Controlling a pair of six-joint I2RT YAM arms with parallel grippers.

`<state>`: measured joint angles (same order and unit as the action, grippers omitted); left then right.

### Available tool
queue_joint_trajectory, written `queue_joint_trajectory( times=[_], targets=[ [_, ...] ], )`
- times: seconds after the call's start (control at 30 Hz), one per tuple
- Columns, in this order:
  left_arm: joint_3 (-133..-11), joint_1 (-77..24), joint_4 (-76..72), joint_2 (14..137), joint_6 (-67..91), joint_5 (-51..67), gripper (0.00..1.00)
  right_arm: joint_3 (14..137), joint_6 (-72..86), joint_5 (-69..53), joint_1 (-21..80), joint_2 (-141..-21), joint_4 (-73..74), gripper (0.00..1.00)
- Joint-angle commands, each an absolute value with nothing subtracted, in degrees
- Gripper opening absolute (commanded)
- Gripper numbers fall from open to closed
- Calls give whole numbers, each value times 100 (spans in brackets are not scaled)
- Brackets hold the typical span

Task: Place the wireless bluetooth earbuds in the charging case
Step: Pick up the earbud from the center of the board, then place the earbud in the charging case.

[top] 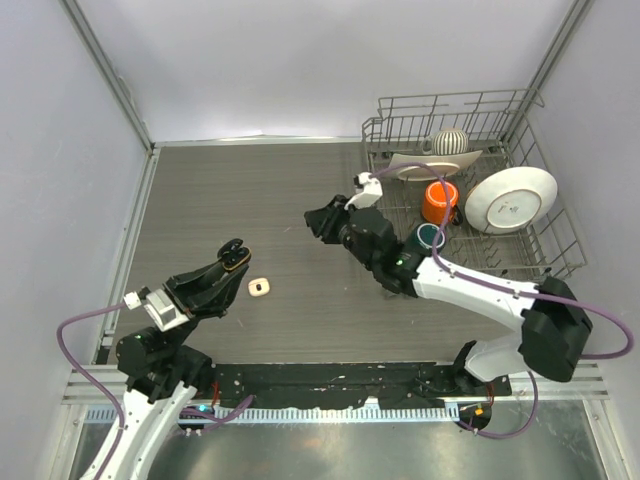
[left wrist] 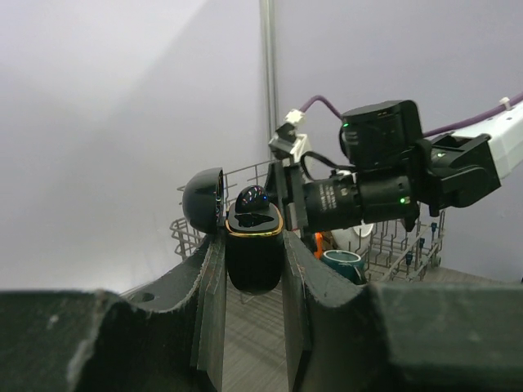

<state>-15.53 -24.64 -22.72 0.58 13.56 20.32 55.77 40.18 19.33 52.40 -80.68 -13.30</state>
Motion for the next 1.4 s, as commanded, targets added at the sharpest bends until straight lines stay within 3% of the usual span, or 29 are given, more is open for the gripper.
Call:
queue_joint_trajectory(
  times=[0.0, 0.4, 1.37],
  targets=[
    [-1451, -2452, -2689, -194, 1485, 1855, 0, 5256, 4271, 2294, 5300, -7402, -2539, 1],
    [-1380, -2452, -2769, -141, 1512, 1837, 0, 5071, 3640, 2013, 5773, -6759, -3656, 1],
    [-1345, -2452, -2892, -18, 1573, 1898, 0, 6205, 2268, 1556, 7365, -7681, -4245, 1]
  ],
)
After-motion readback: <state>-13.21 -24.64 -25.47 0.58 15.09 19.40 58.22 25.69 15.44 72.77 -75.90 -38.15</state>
